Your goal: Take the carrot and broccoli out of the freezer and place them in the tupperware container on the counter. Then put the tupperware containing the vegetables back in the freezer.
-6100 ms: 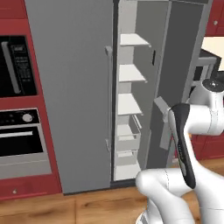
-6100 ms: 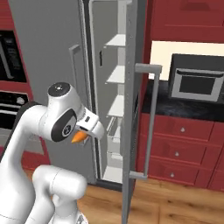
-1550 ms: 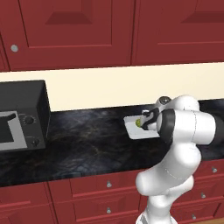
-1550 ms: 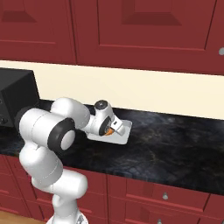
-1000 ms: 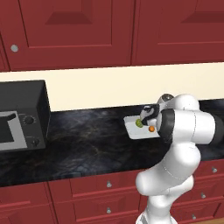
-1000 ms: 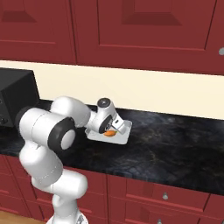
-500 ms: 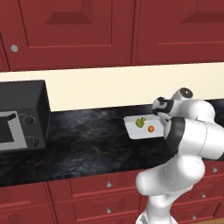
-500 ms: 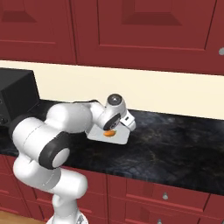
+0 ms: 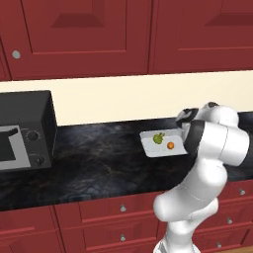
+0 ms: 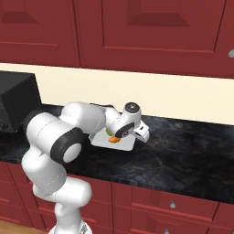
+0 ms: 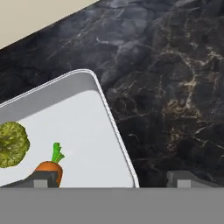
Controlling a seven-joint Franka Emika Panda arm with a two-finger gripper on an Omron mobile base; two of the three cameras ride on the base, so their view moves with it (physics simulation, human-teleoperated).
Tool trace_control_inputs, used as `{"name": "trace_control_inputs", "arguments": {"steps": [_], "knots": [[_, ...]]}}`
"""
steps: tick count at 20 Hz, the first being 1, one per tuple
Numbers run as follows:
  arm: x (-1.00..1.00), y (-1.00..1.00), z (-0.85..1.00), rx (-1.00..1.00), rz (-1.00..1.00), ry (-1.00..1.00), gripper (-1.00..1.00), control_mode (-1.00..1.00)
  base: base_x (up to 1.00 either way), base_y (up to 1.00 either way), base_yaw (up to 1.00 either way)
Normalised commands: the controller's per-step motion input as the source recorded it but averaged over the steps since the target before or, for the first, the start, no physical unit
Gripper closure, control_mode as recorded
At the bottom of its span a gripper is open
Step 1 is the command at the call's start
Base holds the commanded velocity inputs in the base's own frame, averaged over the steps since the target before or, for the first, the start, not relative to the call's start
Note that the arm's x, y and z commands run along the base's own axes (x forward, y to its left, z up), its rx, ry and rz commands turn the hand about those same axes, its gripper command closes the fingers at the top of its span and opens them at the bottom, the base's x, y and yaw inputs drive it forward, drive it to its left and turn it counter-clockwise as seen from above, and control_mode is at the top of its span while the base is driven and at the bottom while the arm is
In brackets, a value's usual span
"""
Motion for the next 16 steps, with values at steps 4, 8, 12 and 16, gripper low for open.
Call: {"name": "trace_control_inputs", "arguments": {"steps": [4,8,12,16], "knots": [[0.19,-0.15,-0.23,0.0,0.11,0.05,-1.0,-1.0,0.0,0.0,0.0],[0.23,0.0,-0.32,0.0,0.08,0.1,-1.0,-1.0,0.0,0.0,0.0],[0.39,-0.01,-0.33,0.0,0.08,0.12,-1.0,-1.0,0.0,0.0,0.0],[0.5,-0.01,-0.33,0.0,0.07,0.17,-1.0,-1.0,0.0,0.0,0.0]]}}
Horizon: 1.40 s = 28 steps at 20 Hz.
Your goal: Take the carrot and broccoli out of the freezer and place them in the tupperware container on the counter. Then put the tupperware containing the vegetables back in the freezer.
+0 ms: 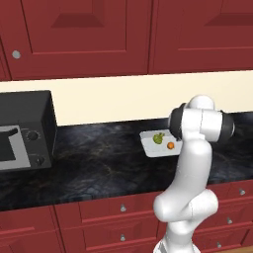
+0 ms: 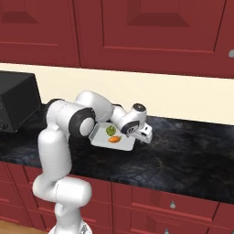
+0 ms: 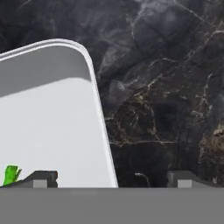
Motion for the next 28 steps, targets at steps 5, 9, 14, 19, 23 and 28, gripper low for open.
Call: {"name": "trace_control_inputs", "arguments": {"steps": [5,9,14,19,23,28], "knots": [[0.28,0.0,-0.32,0.0,0.07,0.14,1.0,-1.0,0.0,0.0,0.0],[-0.03,0.0,-0.11,0.0,0.04,0.04,1.0,-1.0,0.0,0.0,0.0],[-0.24,0.06,0.0,0.0,0.0,0.0,1.0,-1.0,0.0,0.0,0.0],[-0.28,0.21,0.04,0.0,0.0,0.05,1.0,-1.0,0.0,0.0,0.0],[-0.5,0.01,0.86,0.12,0.0,0.0,1.0,-1.0,0.0,0.0,0.0],[-0.48,0.0,1.0,0.16,0.0,0.0,1.0,-1.0,0.0,0.0,0.0]]}}
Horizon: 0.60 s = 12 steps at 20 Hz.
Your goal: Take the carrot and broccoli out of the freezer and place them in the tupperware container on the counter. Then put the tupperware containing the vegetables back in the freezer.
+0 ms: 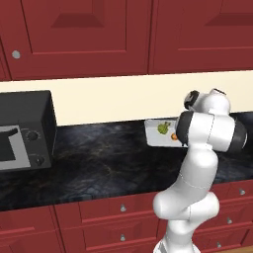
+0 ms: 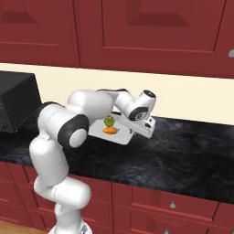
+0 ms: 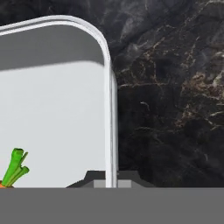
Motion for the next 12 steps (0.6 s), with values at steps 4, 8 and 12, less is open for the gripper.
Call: {"name": "trace_control_inputs", "arguments": {"steps": [4,8,12], "knots": [[-0.76,0.0,1.0,0.17,0.0,0.0,1.0,-1.0,0.0,0.0,0.0],[-1.0,0.0,0.76,0.15,-0.03,-0.02,1.0,-1.0,0.0,0.0,0.0],[-1.0,0.02,0.41,0.08,-0.16,-0.1,1.0,-1.0,0.0,0.0,0.0]]}}
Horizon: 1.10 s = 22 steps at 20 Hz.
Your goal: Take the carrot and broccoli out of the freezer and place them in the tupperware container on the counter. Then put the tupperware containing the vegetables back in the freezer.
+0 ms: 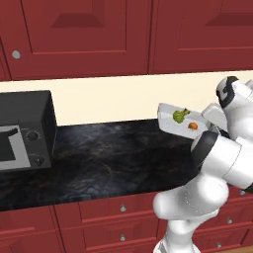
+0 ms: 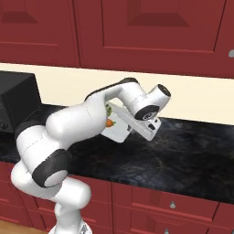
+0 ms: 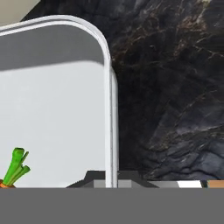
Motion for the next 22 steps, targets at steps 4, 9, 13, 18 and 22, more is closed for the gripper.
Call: {"name": "trace_control_inputs", "arguments": {"steps": [4,9,13,18,22], "knots": [[-1.0,0.15,0.23,0.01,-0.18,-0.09,1.0,-1.0,0.0,0.0,0.0],[-1.0,0.59,0.23,0.0,-0.04,-0.1,1.0,-1.0,0.0,0.0,0.0],[-0.83,0.8,0.39,-0.01,0.0,-0.02,1.0,-1.0,0.0,0.0,0.0],[-0.59,0.87,0.38,-0.04,0.0,0.0,1.0,-1.0,0.0,0.0,0.0],[-0.59,0.8,0.44,-0.05,0.0,0.0,1.0,-1.0,0.0,0.0,0.0]]}}
